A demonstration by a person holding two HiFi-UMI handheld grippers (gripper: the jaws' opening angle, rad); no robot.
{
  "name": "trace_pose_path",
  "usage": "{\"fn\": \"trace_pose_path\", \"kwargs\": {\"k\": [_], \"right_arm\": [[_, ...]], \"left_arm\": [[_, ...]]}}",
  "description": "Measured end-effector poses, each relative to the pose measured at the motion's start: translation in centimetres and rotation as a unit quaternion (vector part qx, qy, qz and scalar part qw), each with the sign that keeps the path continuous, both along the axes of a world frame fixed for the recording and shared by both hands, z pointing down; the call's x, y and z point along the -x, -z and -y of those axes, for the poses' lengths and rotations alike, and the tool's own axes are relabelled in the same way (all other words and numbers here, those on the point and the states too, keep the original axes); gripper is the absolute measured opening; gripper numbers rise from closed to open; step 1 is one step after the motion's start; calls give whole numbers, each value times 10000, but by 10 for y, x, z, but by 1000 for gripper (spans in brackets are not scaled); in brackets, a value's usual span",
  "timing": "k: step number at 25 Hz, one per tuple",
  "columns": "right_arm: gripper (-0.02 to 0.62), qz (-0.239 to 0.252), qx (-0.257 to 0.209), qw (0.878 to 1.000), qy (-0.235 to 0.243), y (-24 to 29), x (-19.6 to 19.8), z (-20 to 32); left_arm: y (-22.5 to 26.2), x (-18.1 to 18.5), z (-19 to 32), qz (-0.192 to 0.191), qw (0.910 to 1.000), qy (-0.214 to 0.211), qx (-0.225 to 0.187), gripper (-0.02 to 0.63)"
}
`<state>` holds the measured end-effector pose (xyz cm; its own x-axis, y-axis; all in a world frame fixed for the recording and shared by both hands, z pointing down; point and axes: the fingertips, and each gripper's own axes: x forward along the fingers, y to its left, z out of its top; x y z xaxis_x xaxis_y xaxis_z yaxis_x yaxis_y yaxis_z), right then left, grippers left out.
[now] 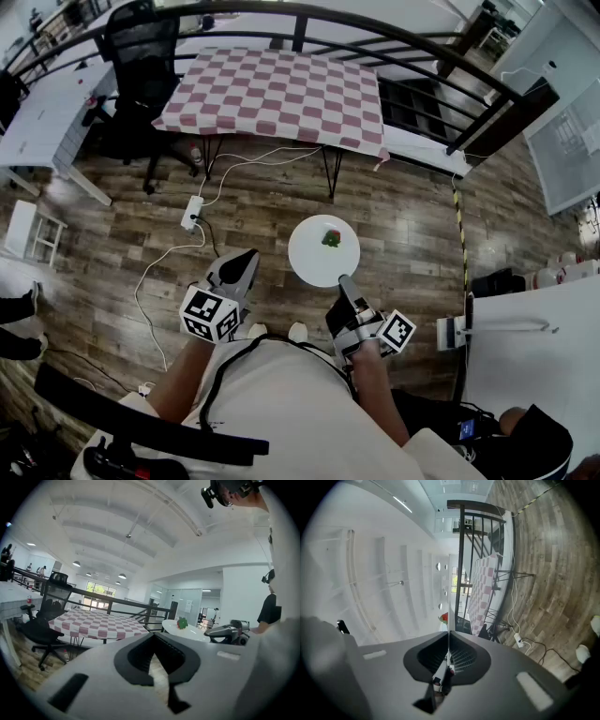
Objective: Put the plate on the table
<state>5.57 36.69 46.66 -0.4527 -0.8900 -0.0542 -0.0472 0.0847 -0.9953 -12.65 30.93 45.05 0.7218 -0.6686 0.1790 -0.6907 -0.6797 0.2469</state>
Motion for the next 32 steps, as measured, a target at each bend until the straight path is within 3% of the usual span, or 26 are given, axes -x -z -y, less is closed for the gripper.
{"fn": "trace_pose_path", "kwargs": {"k": [11,32], "right_arm": [[20,-43,-73,9999,102,5,20,2],[21,-27,20,9998,-210,-2,67,-29]], "left_arm": [[1,18,-3,-34,10000,24,-8,3],[-20,92,-34,-48,9998,30,191,2]]}}
